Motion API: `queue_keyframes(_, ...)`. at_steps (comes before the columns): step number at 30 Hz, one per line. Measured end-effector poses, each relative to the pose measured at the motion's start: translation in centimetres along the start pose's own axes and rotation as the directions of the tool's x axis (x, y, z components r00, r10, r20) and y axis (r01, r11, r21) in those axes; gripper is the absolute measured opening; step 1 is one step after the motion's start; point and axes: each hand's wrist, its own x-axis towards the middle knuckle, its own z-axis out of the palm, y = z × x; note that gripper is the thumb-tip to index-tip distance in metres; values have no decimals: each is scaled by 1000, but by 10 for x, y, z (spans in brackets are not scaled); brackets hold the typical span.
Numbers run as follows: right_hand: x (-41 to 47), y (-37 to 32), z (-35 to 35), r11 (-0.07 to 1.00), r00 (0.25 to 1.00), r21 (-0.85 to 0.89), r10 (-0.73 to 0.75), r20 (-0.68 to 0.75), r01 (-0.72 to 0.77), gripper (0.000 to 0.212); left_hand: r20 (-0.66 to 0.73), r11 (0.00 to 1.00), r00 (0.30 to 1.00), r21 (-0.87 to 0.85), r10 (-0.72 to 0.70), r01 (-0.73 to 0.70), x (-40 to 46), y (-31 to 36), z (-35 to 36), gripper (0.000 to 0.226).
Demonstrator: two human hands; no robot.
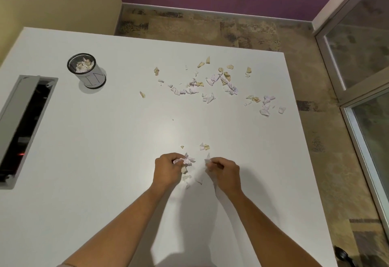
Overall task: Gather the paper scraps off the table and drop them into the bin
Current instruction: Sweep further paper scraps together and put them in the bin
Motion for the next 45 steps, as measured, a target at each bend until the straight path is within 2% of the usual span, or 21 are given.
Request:
queue_keyframes(4,6,-11,10,957,990,254,139,28,-142,6,-17,998,1000,-62,-12,11,5,7,-27,22)
queue_keyframes(8,8,-32,30,857,986,487,149,78,-168,10,-93,993,995,-113,-31,20,18,10,-63,16)
queue_keyframes(10,12,-46,43,828,982,528,152,110,-188,5,-128,990,991,-142,-34,15,27,12,-85,15)
queue_keyframes(17,27,-113,95,738,964,628,118,239,-246,9,-271,970,962,-241,-46,-21,67,25,-166,14)
queue_keyframes(24,39,-155,138,694,952,671,67,297,-259,12,-425,974,904,-215,-30,-68,132,49,-245,10)
queue_keyframes(28,44,-163,156,676,953,683,100,286,-276,12,-480,991,877,-113,11,-74,174,62,-285,7)
queue_keyframes(31,48,-162,165,673,952,683,110,287,-284,15,-505,998,861,50,60,-40,205,69,-304,8)
queue_keyframes(35,54,-156,172,664,951,689,118,287,-290,18,-467,969,881,241,75,46,243,75,-315,19)
queue_keyframes(40,57,-146,172,706,948,649,105,300,-284,15,-407,877,906,471,118,98,277,77,-319,18)
queue_keyframes(45,58,-141,178,704,946,647,117,301,-293,18,-271,742,955,663,119,96,300,74,-319,28)
